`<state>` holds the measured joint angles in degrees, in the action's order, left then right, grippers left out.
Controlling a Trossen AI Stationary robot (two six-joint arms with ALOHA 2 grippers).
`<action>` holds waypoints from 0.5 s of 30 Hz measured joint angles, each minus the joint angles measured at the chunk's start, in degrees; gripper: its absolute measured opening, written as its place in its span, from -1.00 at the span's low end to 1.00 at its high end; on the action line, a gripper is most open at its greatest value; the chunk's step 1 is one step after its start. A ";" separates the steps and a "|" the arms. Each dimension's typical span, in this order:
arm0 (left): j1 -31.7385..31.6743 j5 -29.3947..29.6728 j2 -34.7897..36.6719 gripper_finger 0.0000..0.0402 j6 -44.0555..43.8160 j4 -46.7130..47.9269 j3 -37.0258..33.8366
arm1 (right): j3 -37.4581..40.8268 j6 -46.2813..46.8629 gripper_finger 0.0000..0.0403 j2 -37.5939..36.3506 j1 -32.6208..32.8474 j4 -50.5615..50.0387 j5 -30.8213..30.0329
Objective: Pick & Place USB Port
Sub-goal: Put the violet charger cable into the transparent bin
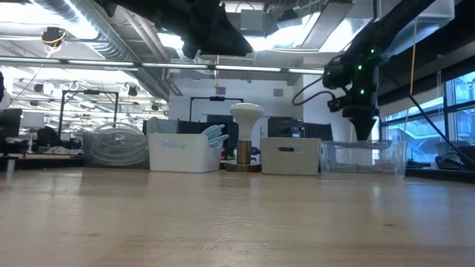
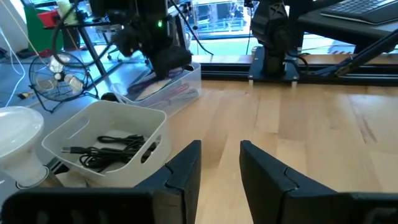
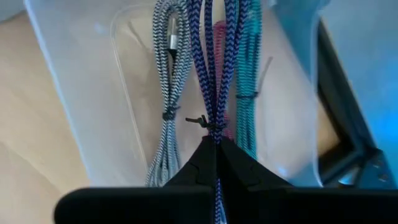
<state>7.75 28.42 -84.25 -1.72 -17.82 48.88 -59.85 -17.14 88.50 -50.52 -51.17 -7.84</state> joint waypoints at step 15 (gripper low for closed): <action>0.13 -0.01 0.00 -0.50 -0.55 0.45 0.00 | 3.12 0.02 -1.00 6.27 -3.26 4.67 1.85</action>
<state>7.88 28.40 -84.25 -2.26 -17.37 48.88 -56.73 -17.13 94.78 -53.78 -46.49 -5.99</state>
